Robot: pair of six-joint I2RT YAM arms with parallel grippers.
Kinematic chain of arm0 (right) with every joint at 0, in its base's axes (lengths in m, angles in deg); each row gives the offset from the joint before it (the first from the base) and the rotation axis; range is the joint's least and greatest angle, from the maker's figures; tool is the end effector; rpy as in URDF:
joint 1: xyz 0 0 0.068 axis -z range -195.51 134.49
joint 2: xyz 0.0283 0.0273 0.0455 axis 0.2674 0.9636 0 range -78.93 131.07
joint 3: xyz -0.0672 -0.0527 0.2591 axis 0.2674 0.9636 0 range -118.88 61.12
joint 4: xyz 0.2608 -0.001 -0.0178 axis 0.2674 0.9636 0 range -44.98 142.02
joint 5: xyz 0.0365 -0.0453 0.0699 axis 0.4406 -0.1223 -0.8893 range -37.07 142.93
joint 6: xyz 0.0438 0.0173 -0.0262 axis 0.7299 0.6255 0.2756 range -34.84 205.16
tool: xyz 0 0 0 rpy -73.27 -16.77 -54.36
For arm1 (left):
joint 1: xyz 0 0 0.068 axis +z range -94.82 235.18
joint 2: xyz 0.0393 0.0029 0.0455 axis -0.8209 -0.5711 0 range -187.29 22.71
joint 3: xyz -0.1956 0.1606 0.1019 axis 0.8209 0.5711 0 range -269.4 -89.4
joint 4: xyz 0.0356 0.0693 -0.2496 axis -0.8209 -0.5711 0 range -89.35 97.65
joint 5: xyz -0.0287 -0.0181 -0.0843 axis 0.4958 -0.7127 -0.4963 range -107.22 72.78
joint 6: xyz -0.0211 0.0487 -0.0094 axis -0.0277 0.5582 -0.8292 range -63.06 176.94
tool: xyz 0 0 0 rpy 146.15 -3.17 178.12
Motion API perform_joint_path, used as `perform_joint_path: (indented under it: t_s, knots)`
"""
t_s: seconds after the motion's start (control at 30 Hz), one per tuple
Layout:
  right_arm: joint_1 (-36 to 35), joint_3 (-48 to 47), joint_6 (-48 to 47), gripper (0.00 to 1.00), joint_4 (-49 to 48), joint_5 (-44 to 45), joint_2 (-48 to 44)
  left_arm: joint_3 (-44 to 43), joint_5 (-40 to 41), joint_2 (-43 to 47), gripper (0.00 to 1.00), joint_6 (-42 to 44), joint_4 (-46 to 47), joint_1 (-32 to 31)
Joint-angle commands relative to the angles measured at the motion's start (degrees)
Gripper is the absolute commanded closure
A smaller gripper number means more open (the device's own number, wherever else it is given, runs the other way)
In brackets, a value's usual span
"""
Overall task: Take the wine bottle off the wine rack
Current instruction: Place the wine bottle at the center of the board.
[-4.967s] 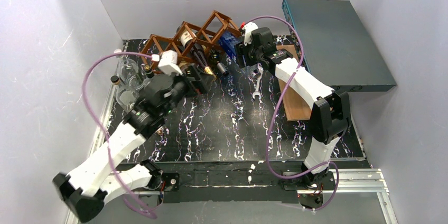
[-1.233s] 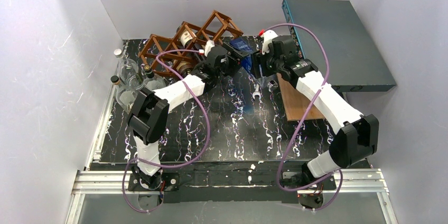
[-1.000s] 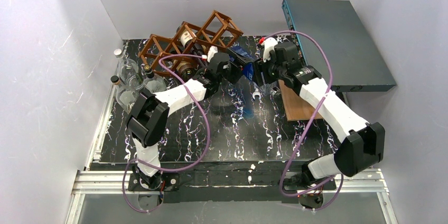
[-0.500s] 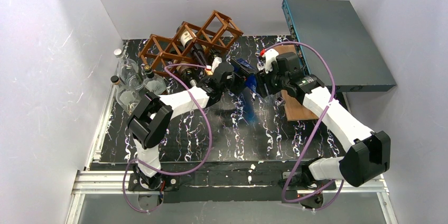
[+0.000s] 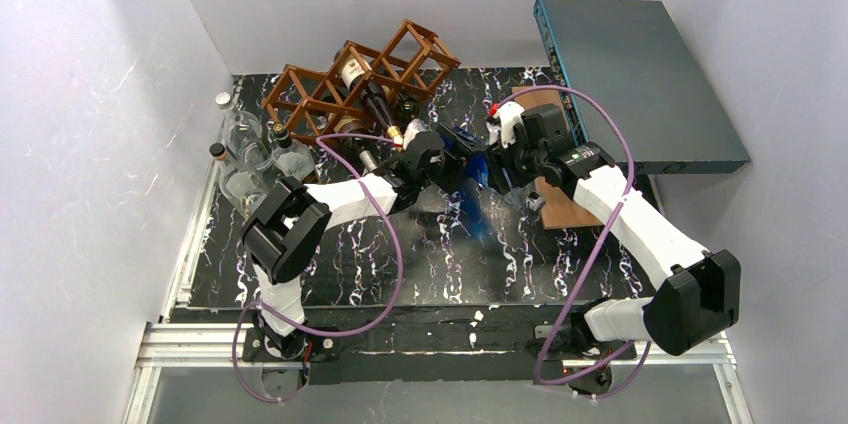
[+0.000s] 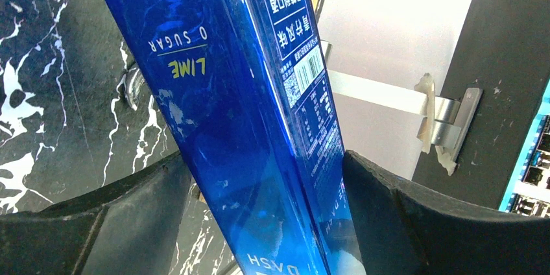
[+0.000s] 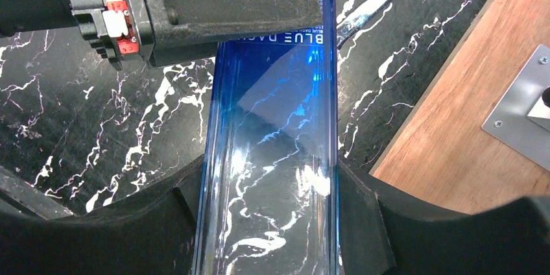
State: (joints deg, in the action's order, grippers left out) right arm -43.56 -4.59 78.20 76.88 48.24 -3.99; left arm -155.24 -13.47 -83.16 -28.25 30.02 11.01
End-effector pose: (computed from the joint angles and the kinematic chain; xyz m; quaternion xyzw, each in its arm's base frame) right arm 0.2505 0.1368 0.3165 -0.2897 0.8623 0.1123 0.3998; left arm 0.3048 -0.2929 0.2227 -0.3008 0.7489 -0.5219 0.2762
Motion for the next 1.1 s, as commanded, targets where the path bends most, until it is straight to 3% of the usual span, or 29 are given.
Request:
perform_joint_path:
  t_s: [0.0, 0.6, 1.07]
  knots:
    - [-1.3, -1.7, -2.4, 0.99, -10.64, -5.97, -3.33, 2.69, -0.76, 3.68, 0.17, 0.62, -0.28, -1.31]
    - [-1.78, 0.37, -4.82, 0.99, -9.63, -9.14, -2.3, 8.3, -0.5, 5.58, 0.02, -1.49, 1.14, -2.2]
    - [-2.27, 0.14, -6.51, 0.99, -8.56, -9.73, -2.68, 12.43, -0.64, 9.96, 0.02, 0.7, 0.92, -2.27]
